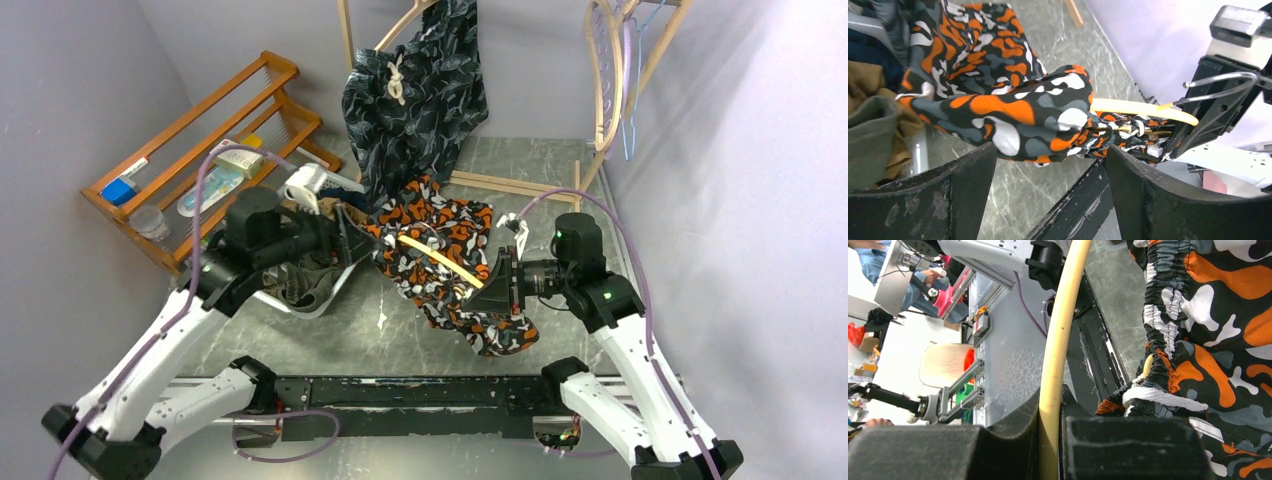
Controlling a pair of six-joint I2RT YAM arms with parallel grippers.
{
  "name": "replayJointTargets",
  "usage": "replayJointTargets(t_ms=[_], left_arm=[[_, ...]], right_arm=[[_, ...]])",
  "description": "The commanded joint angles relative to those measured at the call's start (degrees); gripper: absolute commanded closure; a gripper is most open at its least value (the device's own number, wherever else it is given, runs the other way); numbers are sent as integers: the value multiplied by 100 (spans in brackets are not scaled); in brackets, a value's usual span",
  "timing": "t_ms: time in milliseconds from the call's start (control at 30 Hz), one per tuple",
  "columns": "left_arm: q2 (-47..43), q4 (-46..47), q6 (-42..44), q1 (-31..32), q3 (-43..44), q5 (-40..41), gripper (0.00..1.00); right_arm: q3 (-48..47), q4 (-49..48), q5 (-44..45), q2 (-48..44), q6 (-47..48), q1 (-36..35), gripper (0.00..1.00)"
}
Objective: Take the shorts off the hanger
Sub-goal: Pick up the hanger from the clothes rod, then remove the shorts from the hanger.
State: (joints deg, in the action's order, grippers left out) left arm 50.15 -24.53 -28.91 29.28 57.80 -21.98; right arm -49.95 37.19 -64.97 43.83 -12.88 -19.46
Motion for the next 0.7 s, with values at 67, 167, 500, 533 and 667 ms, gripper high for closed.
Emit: replayJointTargets(t_ms=[67, 167, 500, 533, 667], left_arm=[[636, 14, 25, 1015, 254, 947, 18], [823, 114, 25, 1214, 259, 1020, 19], [1361, 63, -1, 1311, 604, 1834, 32], [1418, 107, 13, 1315, 634, 1797, 32], [1669, 138, 51, 1320, 745, 1513, 36]], right_arm=[[147, -350, 157, 20, -54, 22, 100], [210, -480, 188, 82, -210, 18, 100], [244, -582, 239, -174, -589, 20, 100], [255, -614, 228, -209, -637, 19, 100], [293, -713, 160, -193, -729, 22, 100]])
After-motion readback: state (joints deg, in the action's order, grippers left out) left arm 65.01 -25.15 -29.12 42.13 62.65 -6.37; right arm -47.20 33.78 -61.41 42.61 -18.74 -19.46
